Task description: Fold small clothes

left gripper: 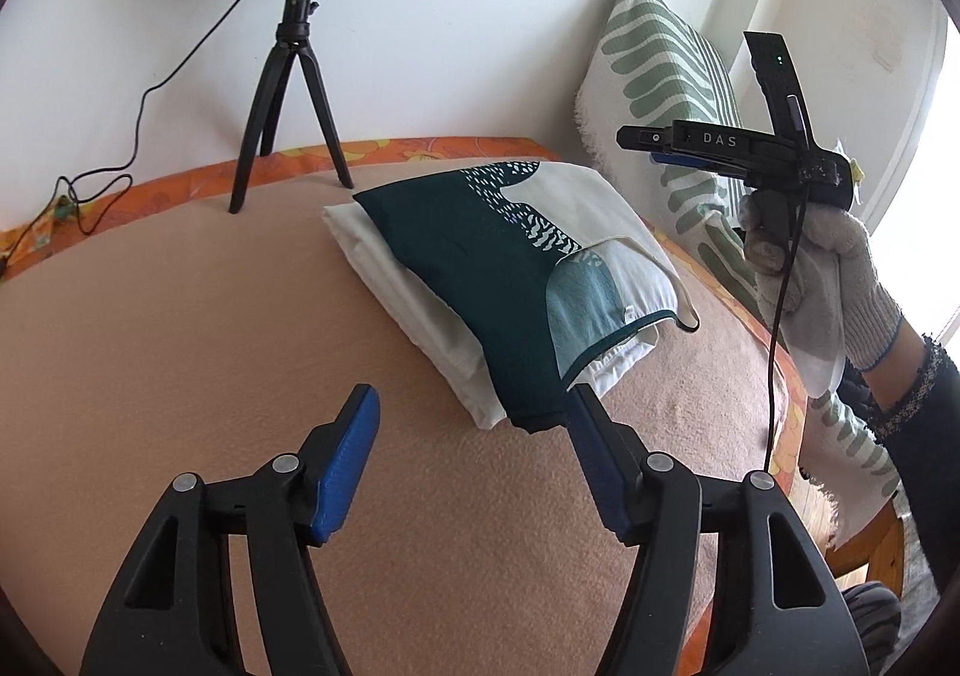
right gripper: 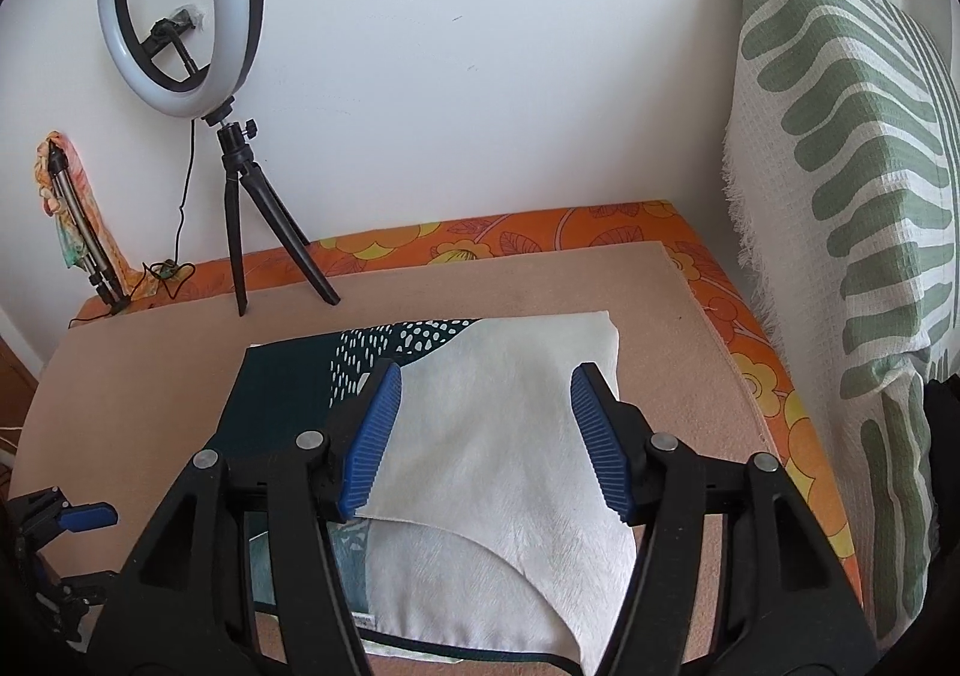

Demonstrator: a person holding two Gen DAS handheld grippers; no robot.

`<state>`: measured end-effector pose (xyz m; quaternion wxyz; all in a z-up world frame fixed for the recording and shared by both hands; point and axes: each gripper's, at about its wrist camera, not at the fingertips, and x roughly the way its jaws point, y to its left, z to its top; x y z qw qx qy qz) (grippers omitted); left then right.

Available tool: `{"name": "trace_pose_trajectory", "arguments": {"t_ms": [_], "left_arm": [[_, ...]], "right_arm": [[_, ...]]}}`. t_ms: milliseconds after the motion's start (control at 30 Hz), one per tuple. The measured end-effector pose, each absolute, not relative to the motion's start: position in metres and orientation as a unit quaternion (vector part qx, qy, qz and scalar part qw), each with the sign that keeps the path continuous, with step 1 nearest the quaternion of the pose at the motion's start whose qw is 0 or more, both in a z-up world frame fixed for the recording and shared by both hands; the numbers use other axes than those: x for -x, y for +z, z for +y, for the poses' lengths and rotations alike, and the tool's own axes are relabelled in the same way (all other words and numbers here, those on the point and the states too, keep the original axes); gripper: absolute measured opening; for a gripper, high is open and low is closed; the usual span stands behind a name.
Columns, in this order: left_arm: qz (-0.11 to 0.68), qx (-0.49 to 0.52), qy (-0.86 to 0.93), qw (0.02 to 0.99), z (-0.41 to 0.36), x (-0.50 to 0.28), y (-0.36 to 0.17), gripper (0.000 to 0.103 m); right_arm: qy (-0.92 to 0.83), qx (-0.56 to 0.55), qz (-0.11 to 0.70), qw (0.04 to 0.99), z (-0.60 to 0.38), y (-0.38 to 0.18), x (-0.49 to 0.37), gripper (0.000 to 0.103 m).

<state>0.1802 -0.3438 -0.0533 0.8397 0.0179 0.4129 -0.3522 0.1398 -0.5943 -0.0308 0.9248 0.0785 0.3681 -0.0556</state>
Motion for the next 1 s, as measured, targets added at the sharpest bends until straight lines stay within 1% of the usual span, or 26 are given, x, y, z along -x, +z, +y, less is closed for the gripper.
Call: {"name": "trace_pose_trajectory", "arguments": {"t_ms": [67,133,200,267,400,533,633,767,867,1000], "left_arm": [[0.405,-0.020,-0.349,0.845,-0.337,-0.174,-0.047,0.068],[0.397,-0.019,-0.348,0.849,-0.331,-0.167,-0.039,0.071],[0.389,-0.018,-0.348,0.853,-0.325,-0.161,-0.032,0.072],[0.383,-0.021,-0.350,0.854,-0.320,-0.154,-0.024,0.072],[0.365,-0.035,-0.351,0.862,-0.311,-0.138,-0.010,0.080],[0.342,-0.045,-0.350,0.871,-0.299,-0.122,0.005,0.081],[0.328,-0.051,-0.354,0.874,-0.289,-0.111,0.014,0.082],[0.315,-0.060,-0.354,0.879,-0.276,-0.099,0.021,0.082],[0.309,-0.070,-0.345,0.884,-0.269,-0.091,0.025,0.084],[0.308,-0.076,-0.329,0.889,-0.261,-0.086,0.026,0.087]], "right_arm": [[-0.053,-0.076,0.362,0.927,-0.585,-0.024,-0.130,0.066],[-0.054,-0.076,0.358,0.929,-0.577,-0.018,-0.121,0.071],[-0.049,-0.082,0.355,0.930,-0.567,-0.012,-0.111,0.079],[-0.042,-0.077,0.358,0.930,-0.557,-0.007,-0.103,0.082],[-0.051,-0.054,0.360,0.930,-0.535,0.000,-0.086,0.083],[-0.064,-0.057,0.356,0.931,-0.518,0.009,-0.068,0.085],[-0.078,-0.058,0.350,0.932,-0.505,0.016,-0.055,0.088],[-0.096,-0.061,0.333,0.936,-0.485,0.026,-0.037,0.096],[-0.116,-0.063,0.317,0.939,-0.470,0.029,-0.025,0.102],[-0.132,-0.067,0.310,0.939,-0.450,0.027,-0.015,0.103]]}}
